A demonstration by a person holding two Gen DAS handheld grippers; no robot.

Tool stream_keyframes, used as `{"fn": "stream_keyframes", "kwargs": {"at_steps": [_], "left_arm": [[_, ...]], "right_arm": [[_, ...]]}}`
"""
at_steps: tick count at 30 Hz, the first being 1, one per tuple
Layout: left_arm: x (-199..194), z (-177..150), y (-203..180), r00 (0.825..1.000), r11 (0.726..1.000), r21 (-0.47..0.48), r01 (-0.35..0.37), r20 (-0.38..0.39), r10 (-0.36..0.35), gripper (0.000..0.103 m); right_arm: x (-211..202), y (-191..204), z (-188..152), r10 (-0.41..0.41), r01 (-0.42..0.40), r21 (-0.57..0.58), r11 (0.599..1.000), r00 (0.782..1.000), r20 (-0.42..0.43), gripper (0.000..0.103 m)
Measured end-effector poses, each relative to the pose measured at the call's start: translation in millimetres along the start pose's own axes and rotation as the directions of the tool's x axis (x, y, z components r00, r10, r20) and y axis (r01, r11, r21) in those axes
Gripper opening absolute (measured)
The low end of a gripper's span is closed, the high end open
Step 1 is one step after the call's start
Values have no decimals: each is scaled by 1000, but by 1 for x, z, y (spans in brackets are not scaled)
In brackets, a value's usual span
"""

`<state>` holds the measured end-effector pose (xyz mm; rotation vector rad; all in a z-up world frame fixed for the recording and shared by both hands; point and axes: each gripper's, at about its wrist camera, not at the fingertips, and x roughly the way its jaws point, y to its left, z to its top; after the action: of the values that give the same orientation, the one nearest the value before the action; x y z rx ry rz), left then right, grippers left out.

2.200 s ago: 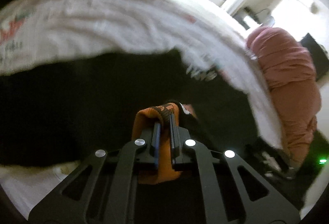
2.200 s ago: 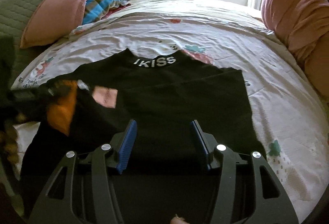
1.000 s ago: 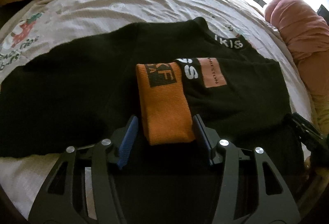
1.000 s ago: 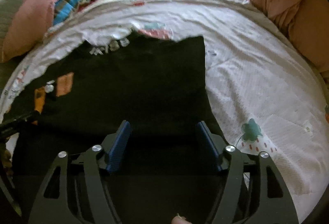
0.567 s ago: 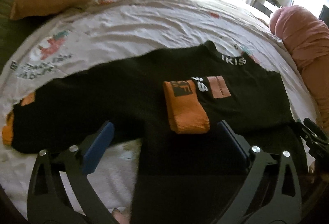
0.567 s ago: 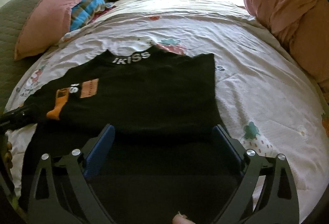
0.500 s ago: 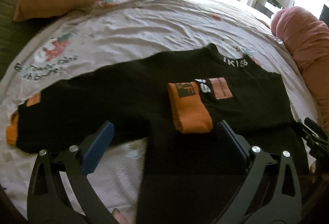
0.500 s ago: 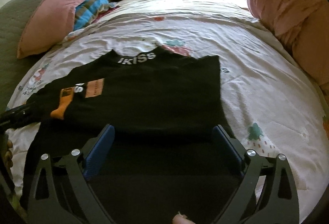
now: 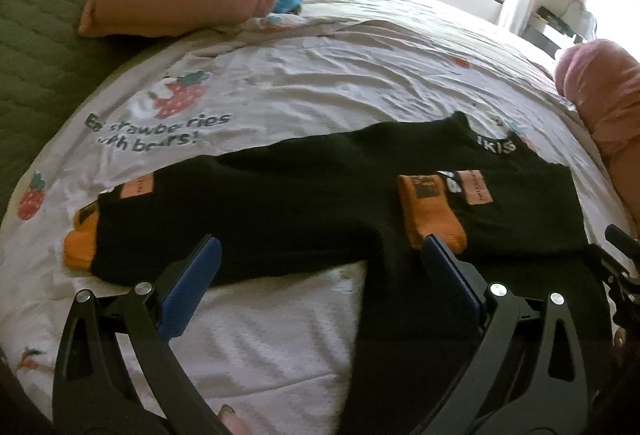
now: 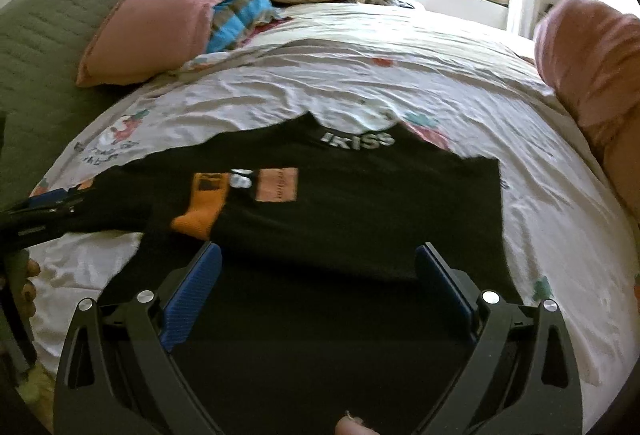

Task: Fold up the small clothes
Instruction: 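Grasp the other sleeve's orange cuff with the left tool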

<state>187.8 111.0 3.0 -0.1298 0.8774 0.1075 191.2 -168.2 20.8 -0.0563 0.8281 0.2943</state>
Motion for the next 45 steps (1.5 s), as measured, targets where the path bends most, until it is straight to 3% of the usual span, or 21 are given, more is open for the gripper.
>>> {"fn": "stream_keyframes", "kwargs": {"at_steps": [4,8,20,31,38,45], "left_arm": [[-3,-1,21,996,996,-35,-88,5,88,94],[-7,-1,46,992,987,-92,-129,6,130,94],[-9,-7,113,985,946,-277,-168,-25,168,94],[-2,-16,166,976,873,-438,-216,-82,200,94],[14,-25,187,971,840,-488,-238,-145,191,94],[38,-28,196,961,833,-484,-268,-191,198,94]], "right_arm": [[0,23,6,20,-19,-45,999,1000,8,97],[0,46,12,43,-41,-85,996,999,13,97],[6,117,22,133,-129,-182,975,991,8,97],[21,174,27,218,-220,-239,946,975,-35,97],[30,192,27,234,-239,-261,935,971,-53,97],[43,200,19,251,-263,-246,933,965,-77,97]]}}
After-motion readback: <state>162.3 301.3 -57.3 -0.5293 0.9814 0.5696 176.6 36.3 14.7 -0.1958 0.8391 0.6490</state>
